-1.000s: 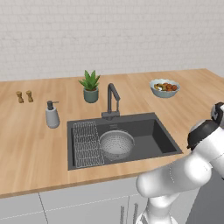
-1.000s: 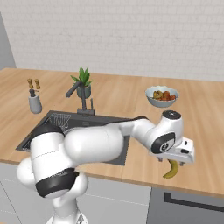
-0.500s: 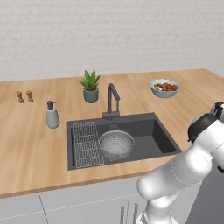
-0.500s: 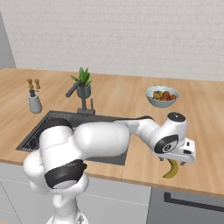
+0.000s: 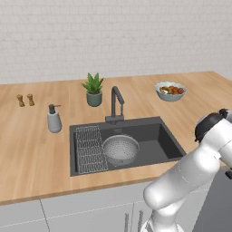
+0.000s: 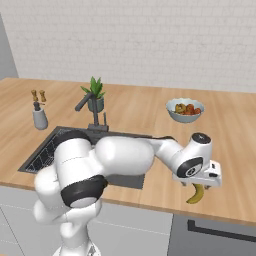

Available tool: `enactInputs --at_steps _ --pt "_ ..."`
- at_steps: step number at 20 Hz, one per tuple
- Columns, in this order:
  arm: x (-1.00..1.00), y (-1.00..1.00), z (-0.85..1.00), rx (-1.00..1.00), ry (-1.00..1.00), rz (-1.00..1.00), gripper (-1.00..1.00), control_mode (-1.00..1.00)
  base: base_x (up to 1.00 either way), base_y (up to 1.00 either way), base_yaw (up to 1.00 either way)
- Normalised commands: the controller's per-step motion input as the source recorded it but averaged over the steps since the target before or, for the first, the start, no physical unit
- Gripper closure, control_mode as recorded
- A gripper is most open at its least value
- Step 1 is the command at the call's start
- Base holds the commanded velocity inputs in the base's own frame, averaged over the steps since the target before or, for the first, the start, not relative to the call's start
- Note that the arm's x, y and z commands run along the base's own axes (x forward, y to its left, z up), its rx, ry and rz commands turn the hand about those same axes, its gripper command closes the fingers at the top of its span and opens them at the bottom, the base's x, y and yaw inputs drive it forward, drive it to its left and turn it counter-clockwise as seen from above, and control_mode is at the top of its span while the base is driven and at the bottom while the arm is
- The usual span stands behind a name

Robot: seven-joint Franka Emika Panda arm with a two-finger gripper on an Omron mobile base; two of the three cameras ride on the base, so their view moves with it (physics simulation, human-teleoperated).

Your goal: Put the colander in the sink, put the banana in the colander, and turn on the sink faucet and pour water over the colander.

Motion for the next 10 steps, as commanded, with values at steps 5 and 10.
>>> enactInputs --at_steps 5,10 --pt "0.08 -0.1 -0.28 0.0 0.0 0.05 -1.0 -1.0 0.0 0.0 0.0" --pt "0.02 -0.14 -0.3 0.0 0.0 0.05 -1.0 -1.0 0.0 0.0 0.0"
